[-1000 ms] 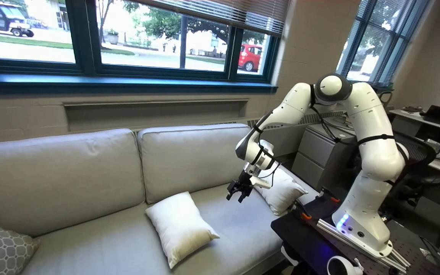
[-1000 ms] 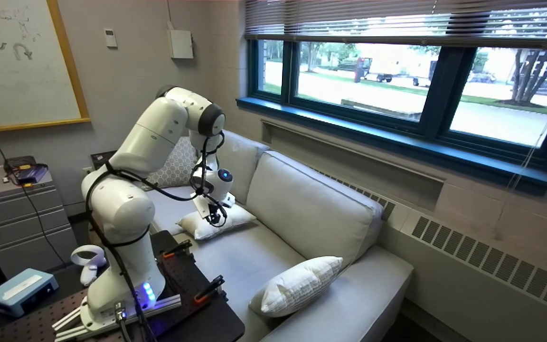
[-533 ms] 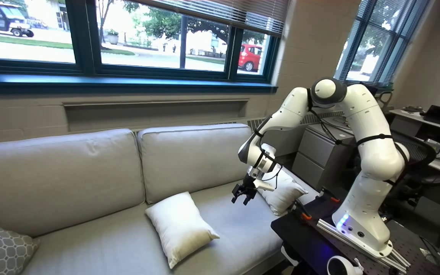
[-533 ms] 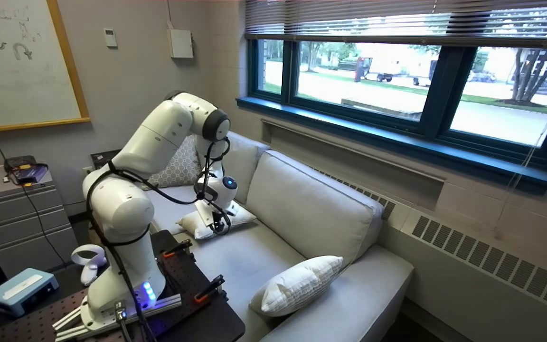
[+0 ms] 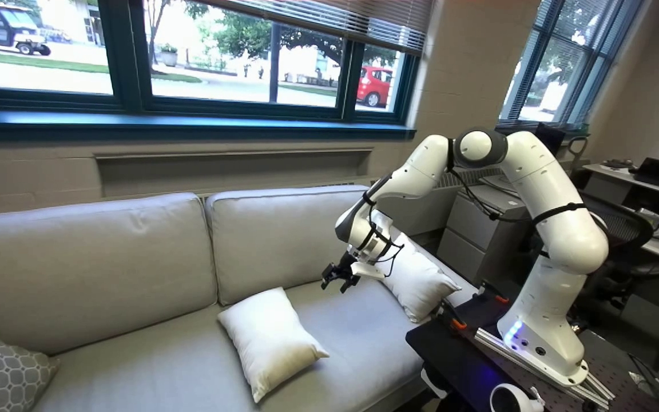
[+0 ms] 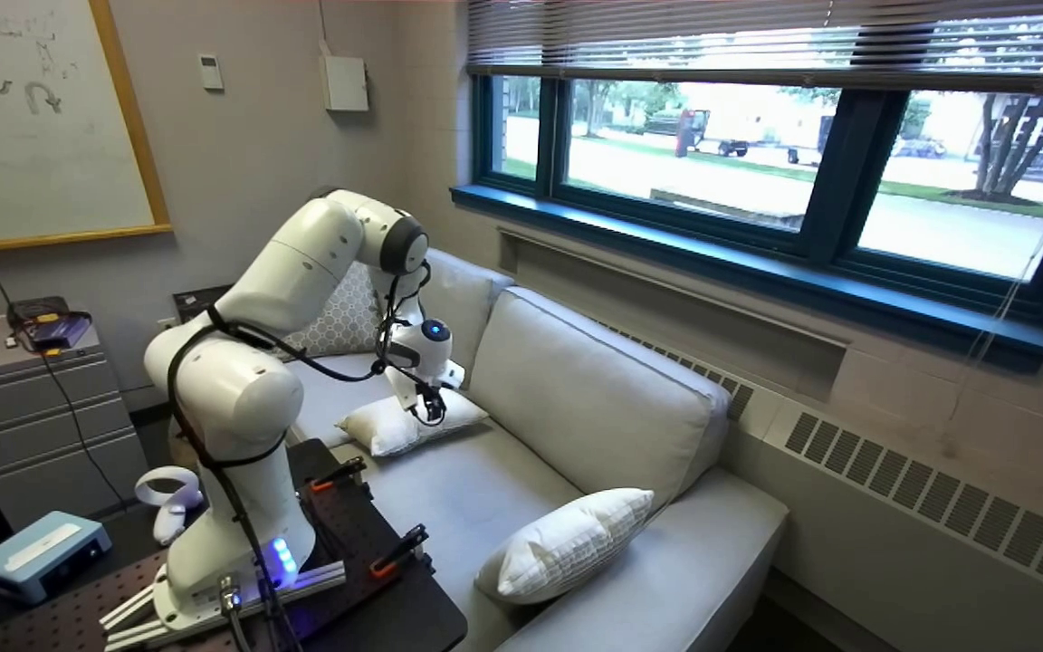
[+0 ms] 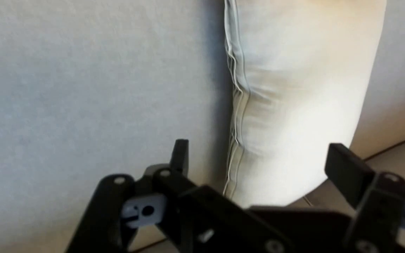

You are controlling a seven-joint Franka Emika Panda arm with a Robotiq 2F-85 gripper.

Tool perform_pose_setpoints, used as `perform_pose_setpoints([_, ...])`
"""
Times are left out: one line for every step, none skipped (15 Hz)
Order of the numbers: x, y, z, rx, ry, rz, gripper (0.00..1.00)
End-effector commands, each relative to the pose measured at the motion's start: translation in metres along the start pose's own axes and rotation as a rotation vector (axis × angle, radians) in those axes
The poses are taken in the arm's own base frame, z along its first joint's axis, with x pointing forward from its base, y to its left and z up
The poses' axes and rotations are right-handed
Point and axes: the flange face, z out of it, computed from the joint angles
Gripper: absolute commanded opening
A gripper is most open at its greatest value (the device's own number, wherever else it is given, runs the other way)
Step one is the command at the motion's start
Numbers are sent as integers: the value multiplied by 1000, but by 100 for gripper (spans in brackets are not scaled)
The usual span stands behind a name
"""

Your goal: Put the pillows upright against the armrest of the couch

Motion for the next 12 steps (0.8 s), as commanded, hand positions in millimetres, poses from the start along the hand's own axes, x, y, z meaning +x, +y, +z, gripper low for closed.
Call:
perform_pose_setpoints([43,-43,19,-5,92,10,100])
perform_pose_setpoints([59,-53,21,0,104,4,100])
perform_pose_setpoints([73,-62,24,2,112,1,100])
perform_pose_setpoints([88,-68,27,-2,115,0,100])
perform_pose_setpoints([102,-75,29,6,111,-1,100])
perform_pose_setpoints([116,-78,29,21,98,4,100])
perform_pose_setpoints([128,-81,32,31,86,9,100])
perform_pose_setpoints([140,-82,33,49,71,16,100])
perform_pose_setpoints([150,-81,37,66,55,25,100])
perform_pose_setpoints([157,-79,42,77,35,35,100])
perform_pose_setpoints([164,-78,48,84,16,43,100])
perform_pose_setpoints([167,-75,56,92,-8,55,100])
